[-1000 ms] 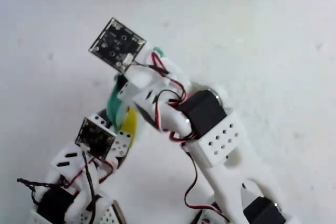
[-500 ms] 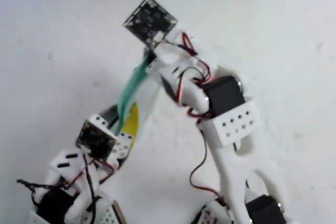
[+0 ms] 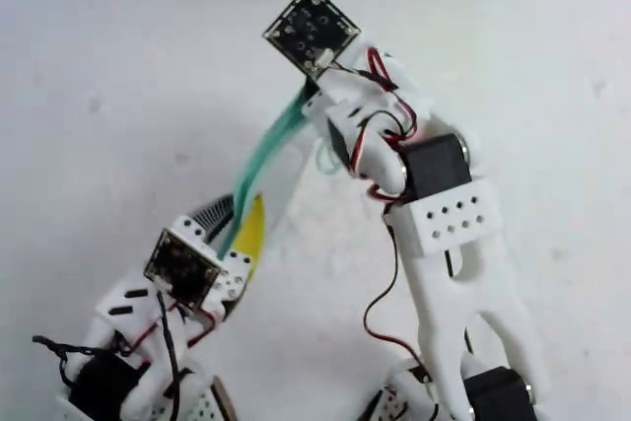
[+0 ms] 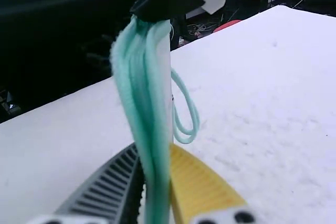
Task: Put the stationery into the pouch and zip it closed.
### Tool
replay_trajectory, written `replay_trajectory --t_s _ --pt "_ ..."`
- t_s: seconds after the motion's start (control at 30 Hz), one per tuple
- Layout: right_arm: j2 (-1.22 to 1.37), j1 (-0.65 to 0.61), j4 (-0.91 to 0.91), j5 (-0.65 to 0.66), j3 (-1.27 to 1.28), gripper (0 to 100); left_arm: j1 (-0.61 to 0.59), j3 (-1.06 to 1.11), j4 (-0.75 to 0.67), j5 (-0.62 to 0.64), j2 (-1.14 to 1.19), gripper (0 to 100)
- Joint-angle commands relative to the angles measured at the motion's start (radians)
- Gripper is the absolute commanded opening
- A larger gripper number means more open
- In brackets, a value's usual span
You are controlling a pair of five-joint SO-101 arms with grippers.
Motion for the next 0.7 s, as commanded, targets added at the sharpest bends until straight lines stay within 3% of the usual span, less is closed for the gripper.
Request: replay_trajectory --t_s 0.0,0.3,0.37,0.5,0.67 --pt "0.005 0.105 -0.11 0.015 0.061 1.7 0.019 -0.075 0.034 -0.008 -0.012 2" --pt "-0.048 0.074 -0.068 -0.014 0.066 2.8 0.019 -0.074 0.029 -0.008 -0.012 2" --pt "-0.125 0.03 0.024 -0.086 0.044 8.9 0.019 -0.068 0.025 -0.008 -0.012 2" --pt "-0.286 -0.079 0.179 -0.301 -0.054 30.6 0.025 -0.051 0.014 -0.005 -0.012 2" --pt "-0.338 -0.193 0.303 -0.496 -0.164 32.0 0.062 -0.049 0.025 -0.003 -0.012 2"
